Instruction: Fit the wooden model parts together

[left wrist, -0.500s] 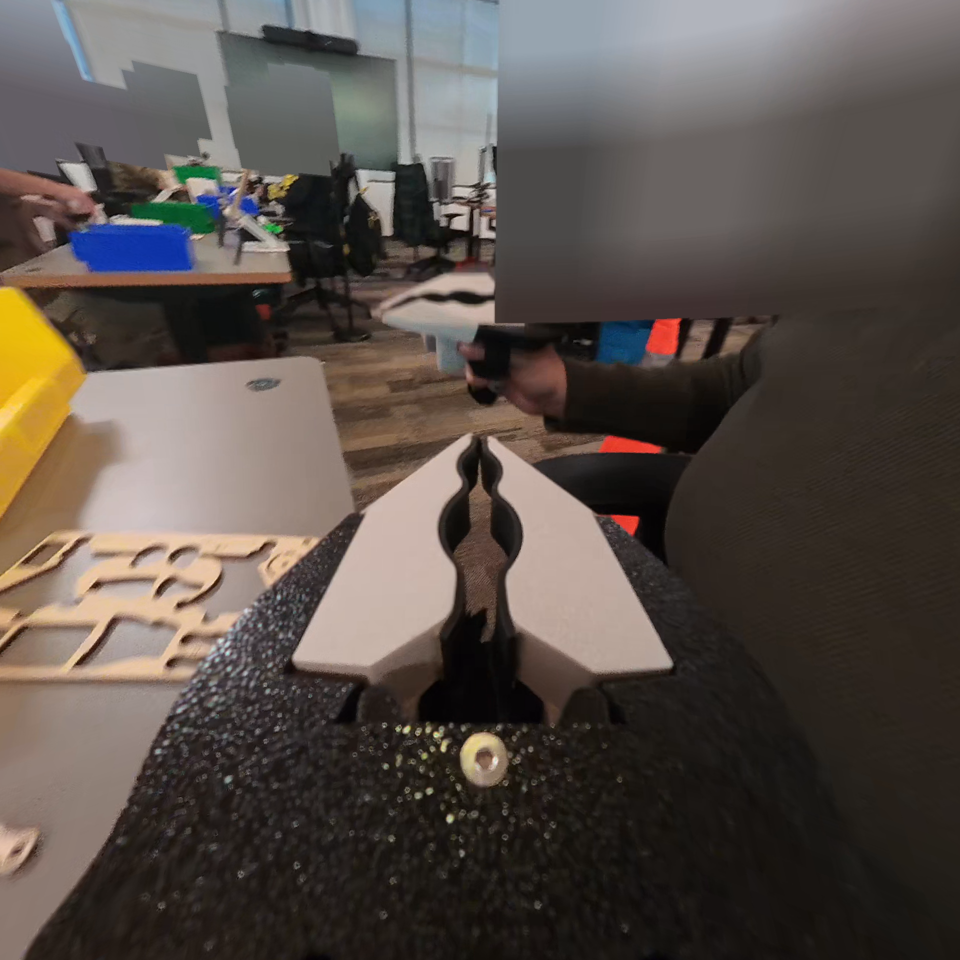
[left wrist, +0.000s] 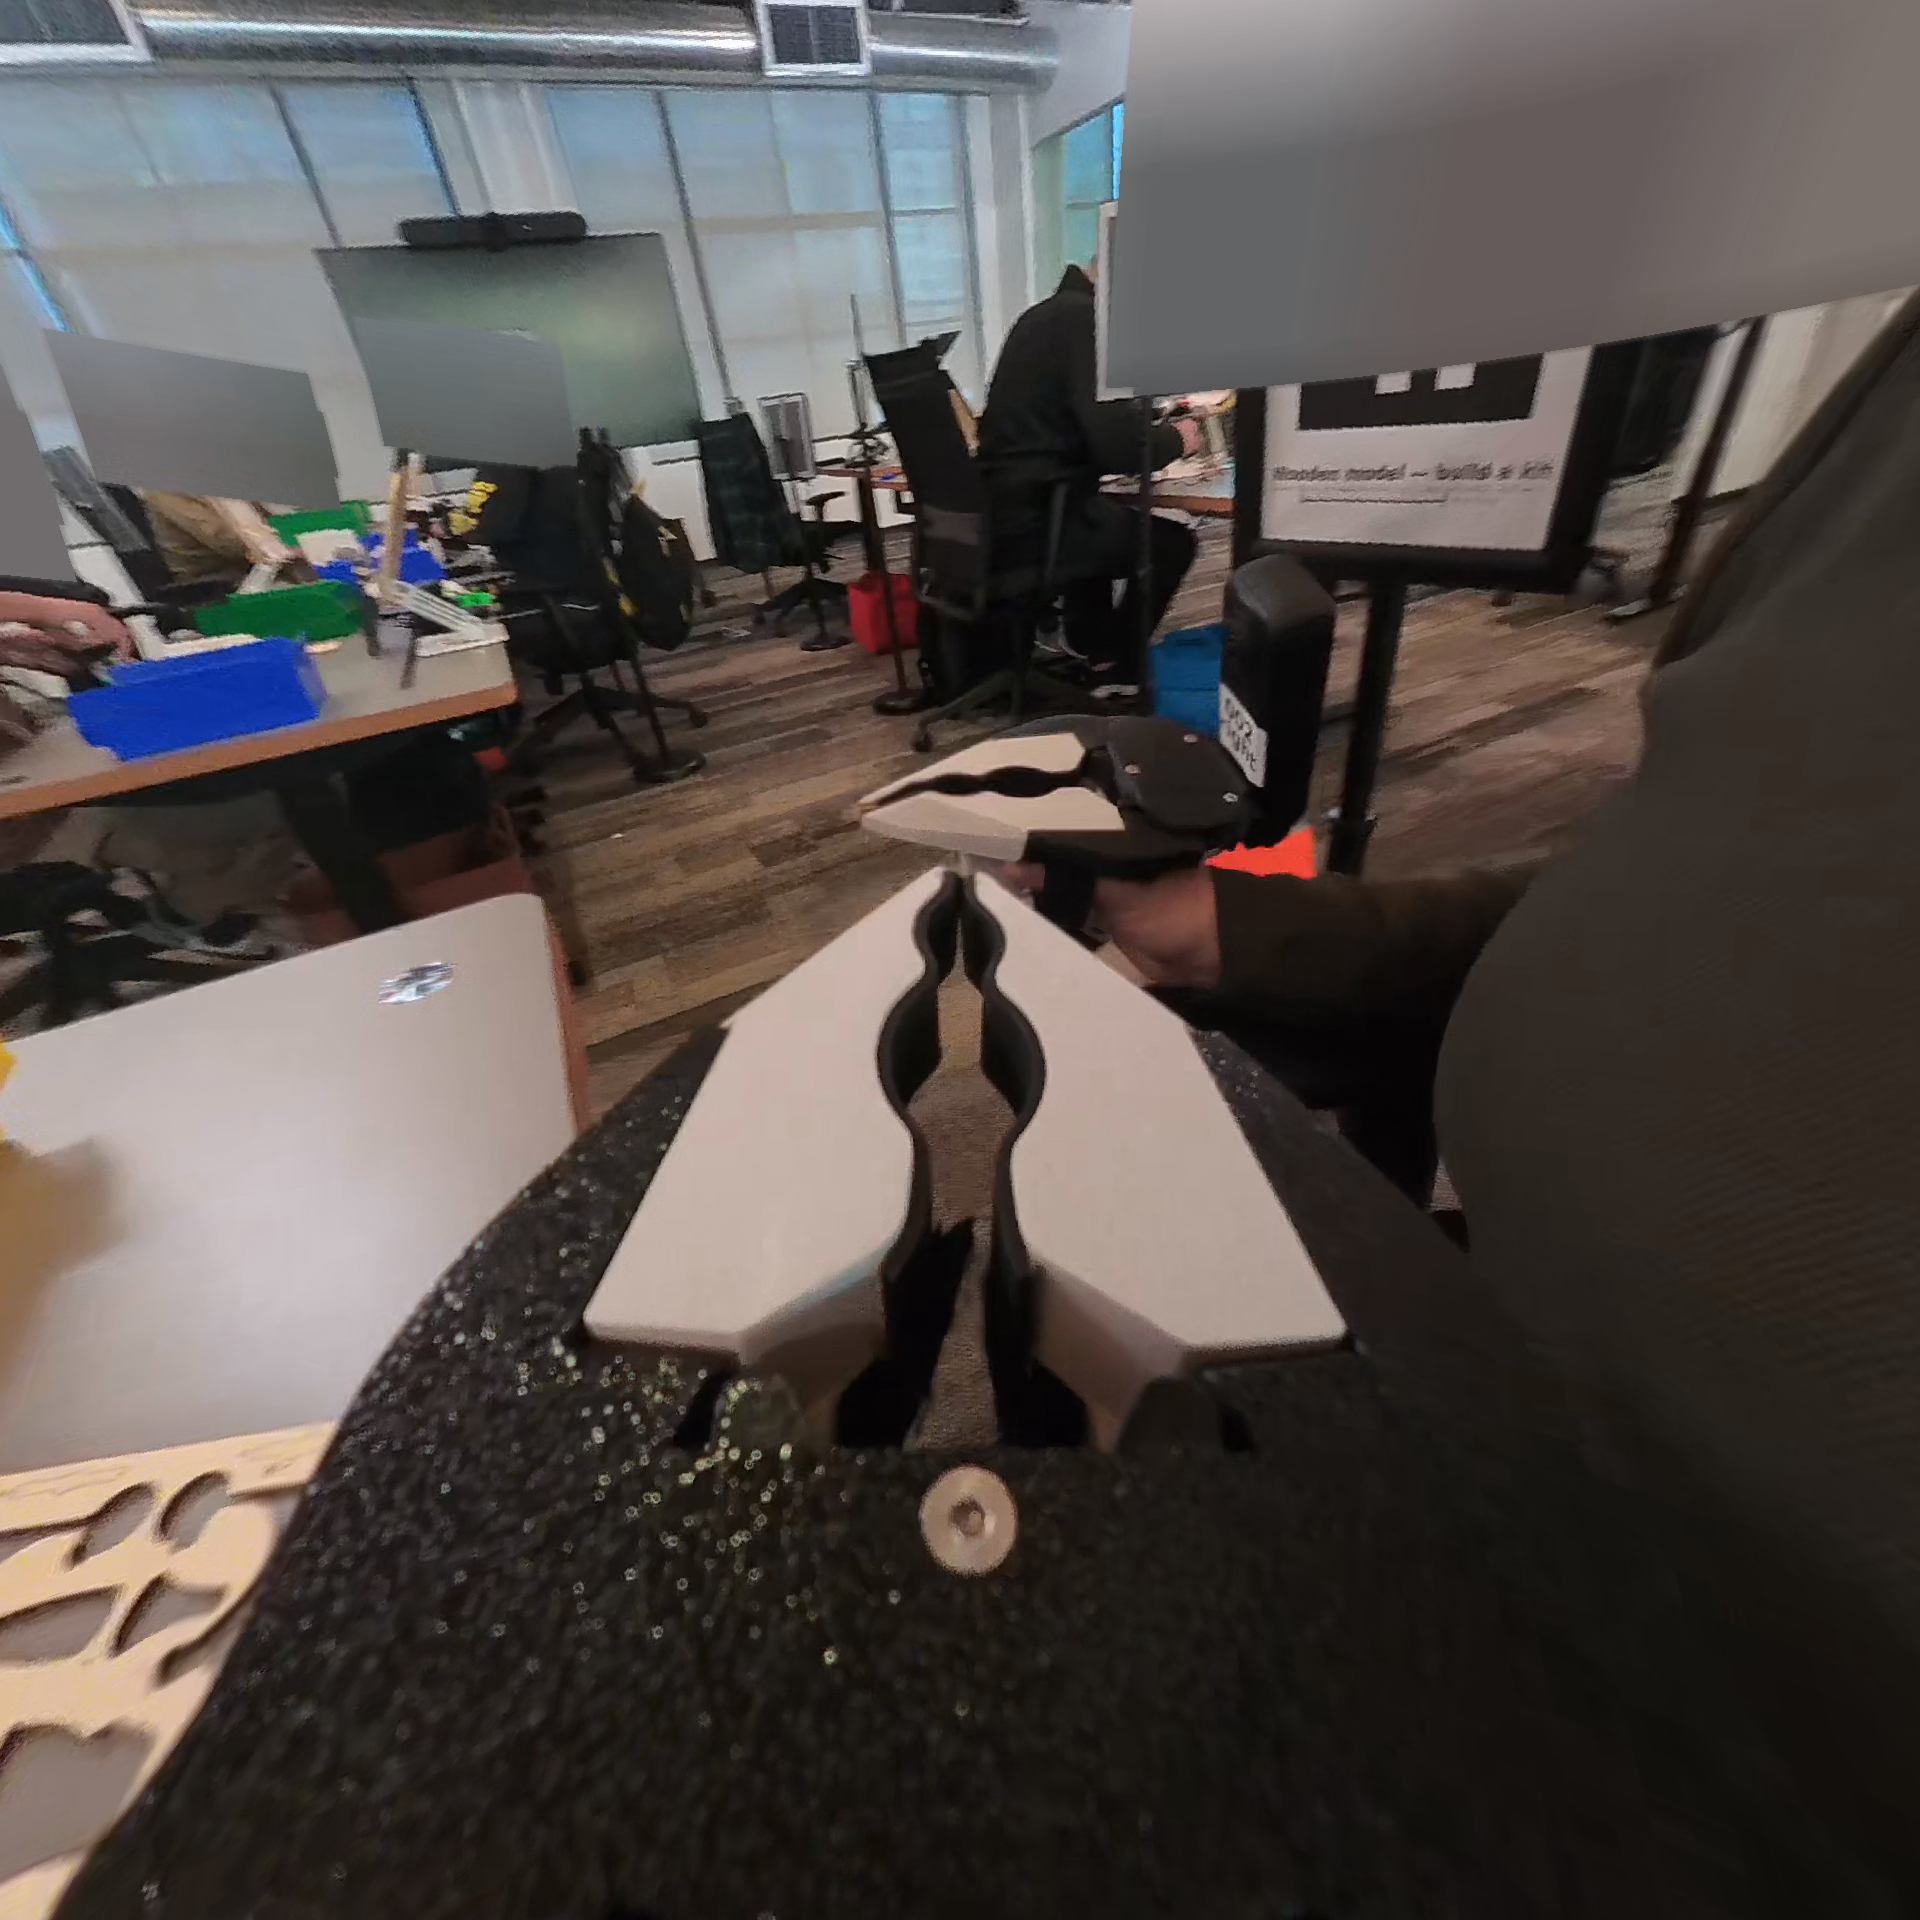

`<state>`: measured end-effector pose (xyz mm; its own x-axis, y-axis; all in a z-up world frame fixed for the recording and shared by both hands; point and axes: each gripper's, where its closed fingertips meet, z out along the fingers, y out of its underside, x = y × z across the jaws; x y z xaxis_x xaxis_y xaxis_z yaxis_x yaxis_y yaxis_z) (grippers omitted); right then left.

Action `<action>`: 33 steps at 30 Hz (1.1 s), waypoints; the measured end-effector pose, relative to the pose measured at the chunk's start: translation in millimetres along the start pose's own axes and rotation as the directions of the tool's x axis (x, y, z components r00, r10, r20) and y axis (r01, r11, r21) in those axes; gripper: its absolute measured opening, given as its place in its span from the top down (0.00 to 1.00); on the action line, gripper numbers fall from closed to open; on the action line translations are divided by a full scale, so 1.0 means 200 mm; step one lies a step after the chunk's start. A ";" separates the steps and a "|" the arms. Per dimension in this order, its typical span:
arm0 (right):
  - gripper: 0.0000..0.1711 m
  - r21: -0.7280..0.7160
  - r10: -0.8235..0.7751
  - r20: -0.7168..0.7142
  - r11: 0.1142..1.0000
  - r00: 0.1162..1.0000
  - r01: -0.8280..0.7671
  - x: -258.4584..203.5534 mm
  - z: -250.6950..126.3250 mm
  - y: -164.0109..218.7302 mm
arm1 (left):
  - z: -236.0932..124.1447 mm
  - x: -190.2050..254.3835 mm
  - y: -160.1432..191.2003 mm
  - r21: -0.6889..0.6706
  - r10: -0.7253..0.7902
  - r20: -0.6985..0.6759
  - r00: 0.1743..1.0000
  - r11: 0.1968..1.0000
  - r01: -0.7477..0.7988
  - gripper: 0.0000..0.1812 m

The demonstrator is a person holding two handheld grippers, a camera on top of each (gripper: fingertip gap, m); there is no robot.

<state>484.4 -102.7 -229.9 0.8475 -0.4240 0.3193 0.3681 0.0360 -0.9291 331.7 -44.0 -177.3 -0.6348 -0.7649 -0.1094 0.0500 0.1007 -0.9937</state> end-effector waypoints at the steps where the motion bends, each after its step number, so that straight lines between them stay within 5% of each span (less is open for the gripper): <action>1: 0.99 0.022 0.011 0.004 1.000 1.000 -0.011 0.01 0.03 -0.01 | -0.02 -0.01 -0.01 -0.007 0.016 0.034 0.999 1.000 -0.015 1.00; 8: 1.00 0.207 0.014 0.140 0.977 0.990 -0.043 -0.09 0.41 -0.15 | -0.38 -0.10 -0.08 -0.065 0.088 0.367 0.926 0.995 -0.069 1.00; 16: 1.00 0.382 -0.061 0.320 0.921 0.946 -0.070 -0.40 0.70 -0.36 | -0.91 -0.10 -0.16 -0.073 0.095 0.718 0.690 0.995 -0.062 1.00; 25: 1.00 0.481 -0.105 0.464 0.863 0.879 -0.151 -0.73 0.92 -0.50 | -1.23 -0.11 -0.08 -0.087 0.065 0.902 0.427 0.996 0.033 1.00; 33: 1.00 0.495 -0.096 0.566 0.834 0.819 -0.245 -0.93 1.03 -0.55 | -1.28 -0.13 -0.01 -0.109 0.068 0.930 0.361 0.990 0.093 1.00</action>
<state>365.6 157.5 -149.1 0.8753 0.1614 0.4559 0.2888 0.5818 -0.7604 149.8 138.0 -165.3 0.4916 -0.8609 -0.1313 -0.0931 0.0980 -0.9908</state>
